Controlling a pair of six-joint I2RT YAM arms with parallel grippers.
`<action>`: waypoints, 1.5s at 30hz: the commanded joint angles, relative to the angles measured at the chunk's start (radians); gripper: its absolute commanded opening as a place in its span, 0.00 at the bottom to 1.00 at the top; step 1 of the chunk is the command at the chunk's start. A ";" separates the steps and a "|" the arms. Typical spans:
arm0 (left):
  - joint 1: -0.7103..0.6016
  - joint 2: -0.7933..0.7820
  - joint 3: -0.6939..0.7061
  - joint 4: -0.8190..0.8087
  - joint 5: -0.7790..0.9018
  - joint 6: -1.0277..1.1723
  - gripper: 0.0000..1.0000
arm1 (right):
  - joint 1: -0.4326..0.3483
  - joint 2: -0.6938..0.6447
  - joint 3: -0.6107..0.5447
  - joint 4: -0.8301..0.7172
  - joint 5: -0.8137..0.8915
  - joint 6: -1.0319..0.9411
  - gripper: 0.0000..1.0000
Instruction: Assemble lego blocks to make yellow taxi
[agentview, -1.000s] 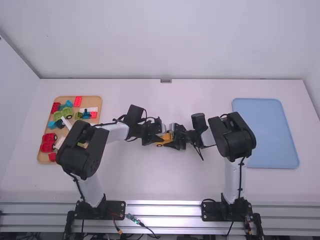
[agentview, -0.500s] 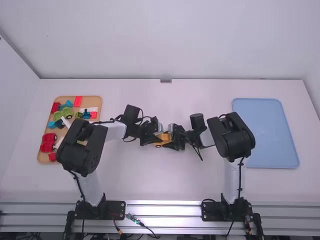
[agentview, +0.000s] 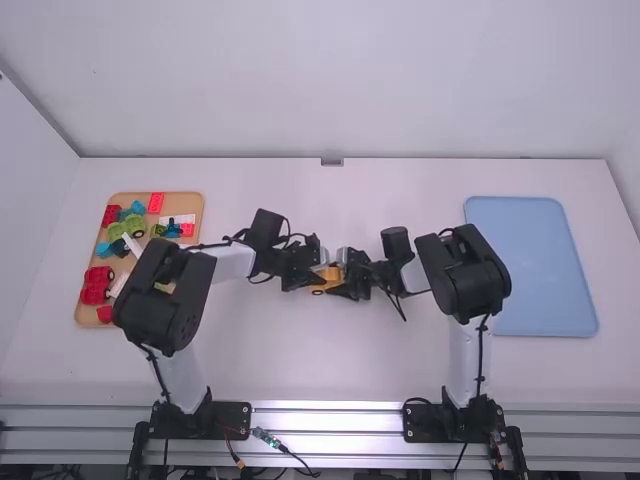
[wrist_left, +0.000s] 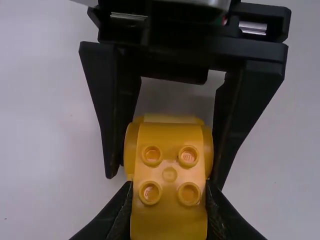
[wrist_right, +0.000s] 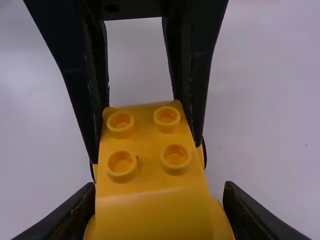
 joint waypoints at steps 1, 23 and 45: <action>-0.027 0.042 -0.030 -0.032 -0.128 -0.020 0.08 | 0.001 0.017 -0.003 -0.011 0.062 0.005 0.33; -0.025 0.008 -0.030 -0.011 -0.127 -0.072 0.40 | 0.001 0.017 -0.002 -0.014 0.062 0.005 0.33; 0.056 -0.017 -0.029 -0.038 -0.007 -0.058 0.47 | 0.001 0.017 -0.003 -0.025 0.087 0.005 0.33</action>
